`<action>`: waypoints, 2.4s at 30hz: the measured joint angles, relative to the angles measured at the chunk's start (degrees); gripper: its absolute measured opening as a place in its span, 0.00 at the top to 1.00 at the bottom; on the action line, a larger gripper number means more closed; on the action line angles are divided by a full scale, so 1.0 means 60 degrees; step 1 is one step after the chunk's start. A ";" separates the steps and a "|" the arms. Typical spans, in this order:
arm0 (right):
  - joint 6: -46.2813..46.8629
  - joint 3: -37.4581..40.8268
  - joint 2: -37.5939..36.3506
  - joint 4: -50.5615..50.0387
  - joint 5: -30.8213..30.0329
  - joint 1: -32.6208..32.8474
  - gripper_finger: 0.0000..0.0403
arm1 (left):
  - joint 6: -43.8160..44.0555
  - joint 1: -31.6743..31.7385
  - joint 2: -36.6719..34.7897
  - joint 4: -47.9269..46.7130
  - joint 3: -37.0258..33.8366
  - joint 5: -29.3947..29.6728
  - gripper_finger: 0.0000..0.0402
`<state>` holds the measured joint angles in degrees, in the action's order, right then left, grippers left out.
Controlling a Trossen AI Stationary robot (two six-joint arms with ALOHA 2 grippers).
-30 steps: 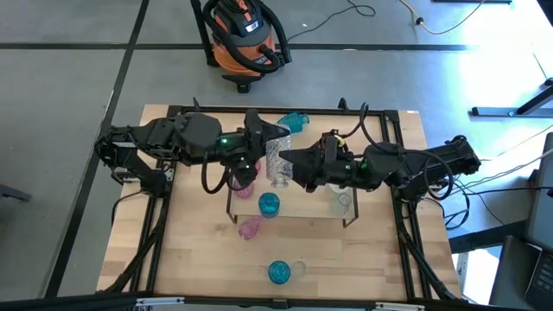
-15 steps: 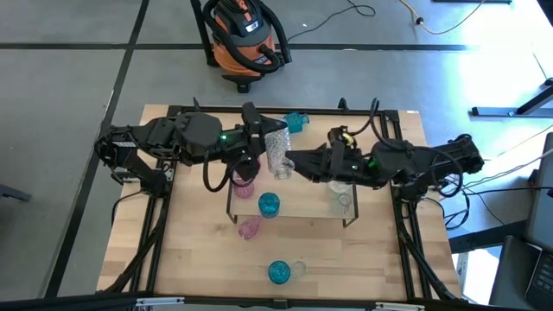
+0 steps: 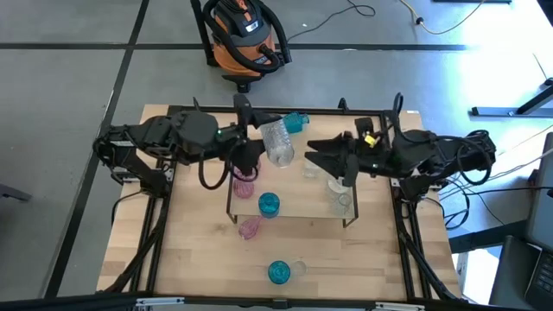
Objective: Sort vases onto shelf
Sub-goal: Put the transparent vase on the shelf aligned with the other transparent vase
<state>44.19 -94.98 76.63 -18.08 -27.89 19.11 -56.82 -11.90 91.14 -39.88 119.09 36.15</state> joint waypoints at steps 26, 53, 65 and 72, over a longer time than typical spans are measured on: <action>-0.6657 -0.0004 -0.0165 0.0108 0.0702 -0.1142 0.25 | 0.9471 0.1837 0.0852 0.0199 0.0006 -0.7396 0.37; -0.5899 -0.0364 0.0340 -0.0299 0.2953 -0.1636 0.25 | 0.9376 0.2320 0.0982 -0.0991 0.0000 -0.7499 0.37; -0.5729 -0.0363 0.1045 0.0418 0.3176 -0.1878 0.25 | 0.9410 0.2080 0.1033 -0.0894 0.0000 -0.7476 0.37; -0.6163 -0.0361 0.1095 0.0601 0.2754 -0.1876 0.44 | 0.9633 0.2087 0.1036 -0.0896 0.0000 -0.7371 0.37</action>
<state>7.21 -97.14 83.20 -14.47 -11.37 7.86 0.98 0.62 97.36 -45.26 119.09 -8.08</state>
